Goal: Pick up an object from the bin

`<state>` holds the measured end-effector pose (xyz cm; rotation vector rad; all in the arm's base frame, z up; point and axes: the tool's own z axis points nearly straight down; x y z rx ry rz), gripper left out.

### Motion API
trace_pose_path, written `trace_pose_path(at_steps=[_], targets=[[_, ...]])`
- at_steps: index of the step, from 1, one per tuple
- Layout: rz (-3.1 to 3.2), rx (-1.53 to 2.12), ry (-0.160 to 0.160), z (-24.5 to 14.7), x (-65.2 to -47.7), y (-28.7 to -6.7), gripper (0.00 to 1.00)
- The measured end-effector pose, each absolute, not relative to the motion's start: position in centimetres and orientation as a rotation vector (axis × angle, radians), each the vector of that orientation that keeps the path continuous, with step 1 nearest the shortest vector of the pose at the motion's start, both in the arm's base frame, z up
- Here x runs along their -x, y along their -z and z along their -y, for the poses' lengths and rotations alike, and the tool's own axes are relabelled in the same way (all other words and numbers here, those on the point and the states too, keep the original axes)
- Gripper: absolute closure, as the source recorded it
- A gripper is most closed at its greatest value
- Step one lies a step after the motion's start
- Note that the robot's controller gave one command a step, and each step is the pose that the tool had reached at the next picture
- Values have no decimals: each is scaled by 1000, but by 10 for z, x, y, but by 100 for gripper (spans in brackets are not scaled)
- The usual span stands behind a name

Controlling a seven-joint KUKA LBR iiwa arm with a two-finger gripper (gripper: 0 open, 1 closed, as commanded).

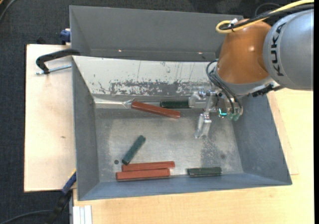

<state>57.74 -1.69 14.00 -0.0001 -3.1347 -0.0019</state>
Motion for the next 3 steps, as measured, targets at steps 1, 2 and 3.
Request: trace_pose_path(at_steps=[1,2,3], targets=[[3143,-293,-1,11,-588,-250,0],[3085,-654,-3,12,-571,-301,0],[3101,-464,4,6,-545,-154,0]])
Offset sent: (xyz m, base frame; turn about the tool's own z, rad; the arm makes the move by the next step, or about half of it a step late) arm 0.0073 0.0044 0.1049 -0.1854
